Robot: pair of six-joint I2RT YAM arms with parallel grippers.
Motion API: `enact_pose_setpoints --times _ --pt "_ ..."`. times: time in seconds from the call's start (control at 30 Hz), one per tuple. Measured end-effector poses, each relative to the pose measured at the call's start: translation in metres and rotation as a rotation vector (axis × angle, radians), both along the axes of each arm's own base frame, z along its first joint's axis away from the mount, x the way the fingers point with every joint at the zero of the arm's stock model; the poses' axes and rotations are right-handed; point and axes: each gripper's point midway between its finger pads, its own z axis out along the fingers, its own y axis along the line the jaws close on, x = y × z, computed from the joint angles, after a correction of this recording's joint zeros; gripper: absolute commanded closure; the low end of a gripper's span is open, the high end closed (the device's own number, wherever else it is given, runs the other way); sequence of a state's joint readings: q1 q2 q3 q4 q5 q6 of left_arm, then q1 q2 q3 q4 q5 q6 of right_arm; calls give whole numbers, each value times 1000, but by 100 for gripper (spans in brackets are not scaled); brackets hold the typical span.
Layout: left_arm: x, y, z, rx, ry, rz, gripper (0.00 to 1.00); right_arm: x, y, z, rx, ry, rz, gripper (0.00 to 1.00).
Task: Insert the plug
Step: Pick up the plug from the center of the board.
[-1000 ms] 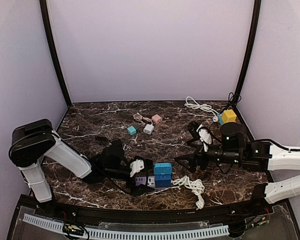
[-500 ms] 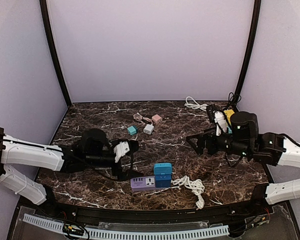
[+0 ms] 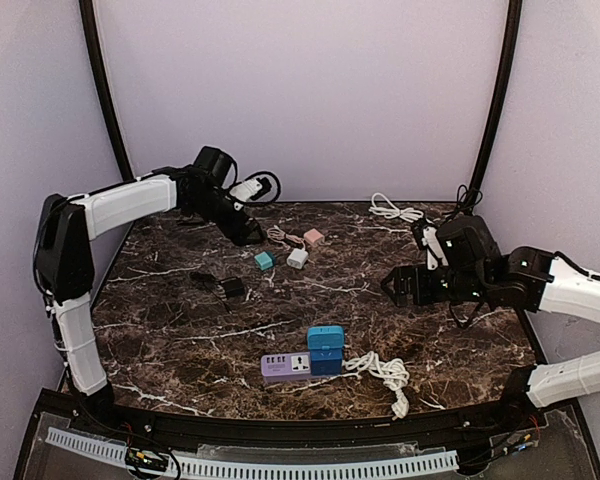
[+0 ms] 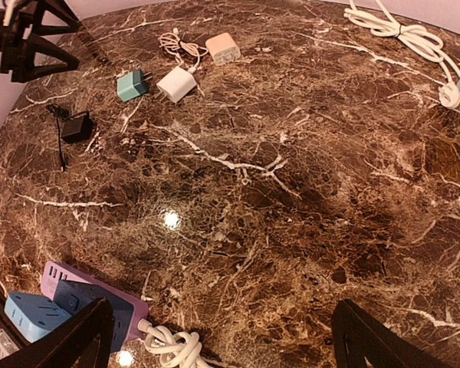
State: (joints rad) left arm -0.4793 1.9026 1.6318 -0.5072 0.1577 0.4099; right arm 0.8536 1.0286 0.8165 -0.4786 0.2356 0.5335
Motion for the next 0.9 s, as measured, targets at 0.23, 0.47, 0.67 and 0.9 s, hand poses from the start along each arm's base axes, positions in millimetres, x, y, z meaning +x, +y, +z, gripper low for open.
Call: enact_pose_setpoints --times 0.23,0.47,0.67,0.9 --pt "30 -10 -75 87 214 -23 25 4 0 -13 -38 32 11 1" --pt "55 -49 -71 -51 199 89 25 10 2 -42 -101 107 6 1" --pt "41 -101 -74 -46 139 91 27 12 10 -62 -138 165 20 1" --pt "31 -111 -115 34 160 126 36 15 17 -65 -131 176 32 1"
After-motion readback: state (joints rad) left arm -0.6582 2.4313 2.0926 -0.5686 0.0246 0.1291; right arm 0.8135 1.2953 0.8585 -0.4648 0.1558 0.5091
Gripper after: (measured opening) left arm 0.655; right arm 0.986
